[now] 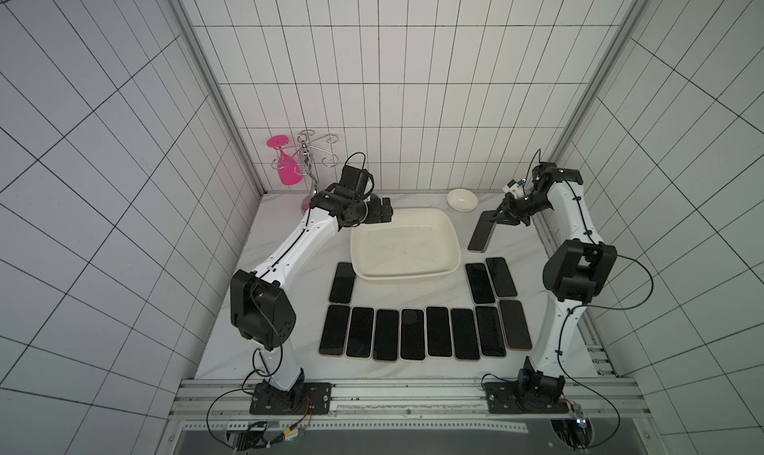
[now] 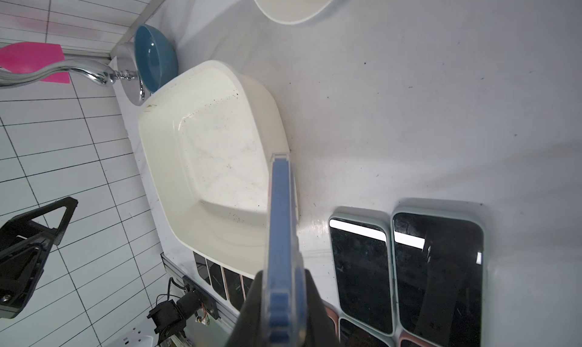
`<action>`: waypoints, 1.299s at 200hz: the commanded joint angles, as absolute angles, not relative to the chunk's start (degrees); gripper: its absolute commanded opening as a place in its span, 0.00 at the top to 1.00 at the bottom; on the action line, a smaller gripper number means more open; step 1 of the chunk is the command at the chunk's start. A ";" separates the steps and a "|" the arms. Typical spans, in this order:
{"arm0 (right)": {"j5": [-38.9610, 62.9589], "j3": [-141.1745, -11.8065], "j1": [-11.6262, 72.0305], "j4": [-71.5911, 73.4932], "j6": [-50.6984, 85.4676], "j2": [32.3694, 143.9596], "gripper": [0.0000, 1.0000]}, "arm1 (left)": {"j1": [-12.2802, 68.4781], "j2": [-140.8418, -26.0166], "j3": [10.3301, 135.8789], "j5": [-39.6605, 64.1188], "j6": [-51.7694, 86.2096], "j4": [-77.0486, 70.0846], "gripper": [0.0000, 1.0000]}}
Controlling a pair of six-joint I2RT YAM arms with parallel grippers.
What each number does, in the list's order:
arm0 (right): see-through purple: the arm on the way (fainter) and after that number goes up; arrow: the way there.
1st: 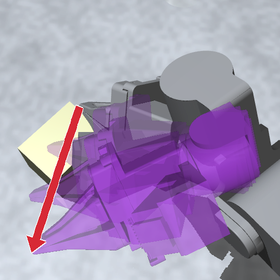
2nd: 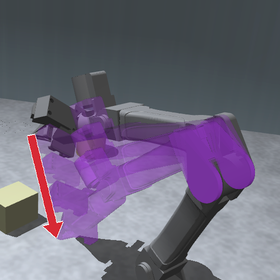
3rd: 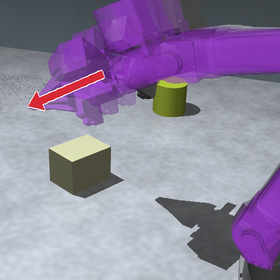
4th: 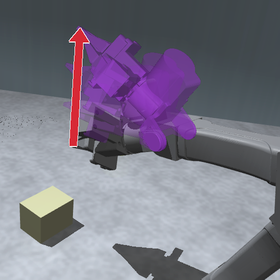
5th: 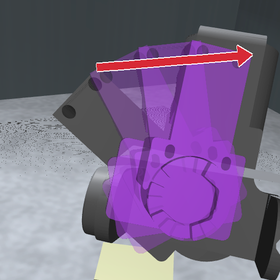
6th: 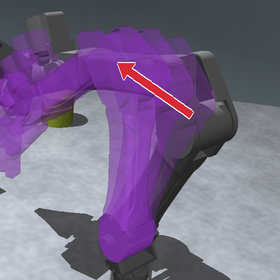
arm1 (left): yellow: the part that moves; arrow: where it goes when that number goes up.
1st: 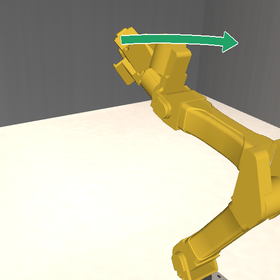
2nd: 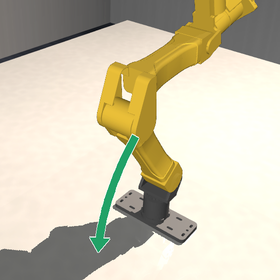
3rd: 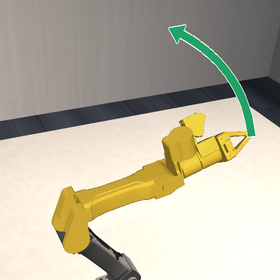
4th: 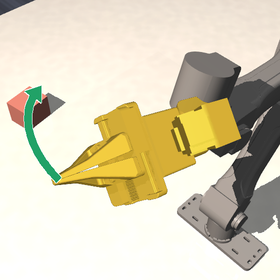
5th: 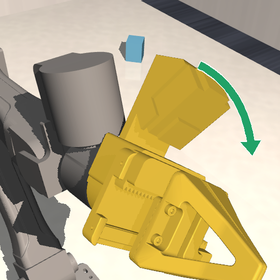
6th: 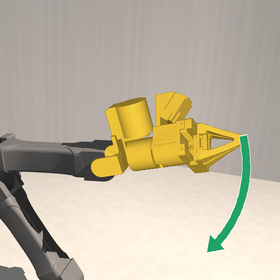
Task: Take the phone out of the storage box
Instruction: Pick up the phone from the storage box, then place the phone at the center of the board.
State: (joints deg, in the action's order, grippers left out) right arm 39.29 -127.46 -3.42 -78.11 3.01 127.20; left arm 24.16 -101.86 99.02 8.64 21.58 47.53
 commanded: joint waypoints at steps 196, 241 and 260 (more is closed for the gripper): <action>40.47 -143.26 -8.17 -78.56 4.18 151.88 0.76 | 21.71 -108.09 96.50 12.21 19.68 47.86 0.02; 42.71 -146.36 -8.96 -74.97 7.55 155.22 0.61 | 21.71 -108.01 95.03 11.78 19.69 47.66 0.02; 43.19 -147.22 -9.05 -74.25 8.85 155.74 0.60 | 21.71 -108.01 94.62 11.69 19.81 47.72 0.02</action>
State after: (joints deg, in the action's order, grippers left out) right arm 42.13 -144.14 -8.38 -76.01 6.74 154.45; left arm 21.96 -107.26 95.42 11.68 20.29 47.83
